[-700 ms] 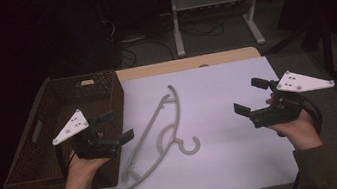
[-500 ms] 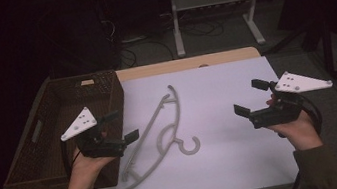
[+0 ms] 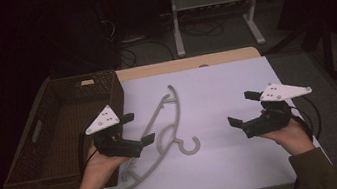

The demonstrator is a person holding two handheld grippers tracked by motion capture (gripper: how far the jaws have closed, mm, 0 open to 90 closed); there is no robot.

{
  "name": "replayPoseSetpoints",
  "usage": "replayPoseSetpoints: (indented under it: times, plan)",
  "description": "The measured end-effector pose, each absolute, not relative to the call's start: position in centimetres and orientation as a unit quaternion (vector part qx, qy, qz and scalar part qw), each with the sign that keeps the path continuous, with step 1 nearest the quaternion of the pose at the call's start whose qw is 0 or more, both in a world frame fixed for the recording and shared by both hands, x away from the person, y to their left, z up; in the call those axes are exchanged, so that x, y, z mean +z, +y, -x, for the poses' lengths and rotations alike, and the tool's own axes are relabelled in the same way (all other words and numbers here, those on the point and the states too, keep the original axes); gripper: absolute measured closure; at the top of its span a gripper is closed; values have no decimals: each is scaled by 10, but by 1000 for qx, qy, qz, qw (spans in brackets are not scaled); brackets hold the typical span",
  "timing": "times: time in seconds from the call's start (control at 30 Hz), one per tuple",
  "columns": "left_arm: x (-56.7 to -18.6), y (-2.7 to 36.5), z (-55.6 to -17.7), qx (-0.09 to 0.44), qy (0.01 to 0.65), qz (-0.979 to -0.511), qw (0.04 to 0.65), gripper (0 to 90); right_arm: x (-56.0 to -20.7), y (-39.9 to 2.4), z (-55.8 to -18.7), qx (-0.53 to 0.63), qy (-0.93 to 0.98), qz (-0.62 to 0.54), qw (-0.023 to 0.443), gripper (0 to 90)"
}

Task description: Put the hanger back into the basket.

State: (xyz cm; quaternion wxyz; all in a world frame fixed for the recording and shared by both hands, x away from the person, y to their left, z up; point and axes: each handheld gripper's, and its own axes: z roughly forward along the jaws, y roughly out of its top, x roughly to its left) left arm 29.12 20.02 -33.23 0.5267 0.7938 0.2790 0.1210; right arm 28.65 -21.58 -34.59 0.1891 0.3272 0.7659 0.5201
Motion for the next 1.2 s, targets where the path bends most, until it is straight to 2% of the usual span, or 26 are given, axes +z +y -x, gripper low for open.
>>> replayPoseSetpoints:
  times: [0.13, 0.43, 0.97, 1.2]
  plan:
    - [-341, 192, -292, 111, 278, -803, 516, 18, -357, -211, -290, 501, 782, -325, 179, 0]
    - [-361, 180, -292, 96, 281, -814, 499, 17, -369, -195, -298, 470, 810, -314, 152, 125]
    - [-387, 176, -289, 94, 283, -818, 493, 18, -394, -130, -323, 406, 872, -262, 72, 584]
    - [-389, 175, -289, 94, 281, -820, 490, 18, -411, -105, -334, 358, 892, -267, 65, 655]
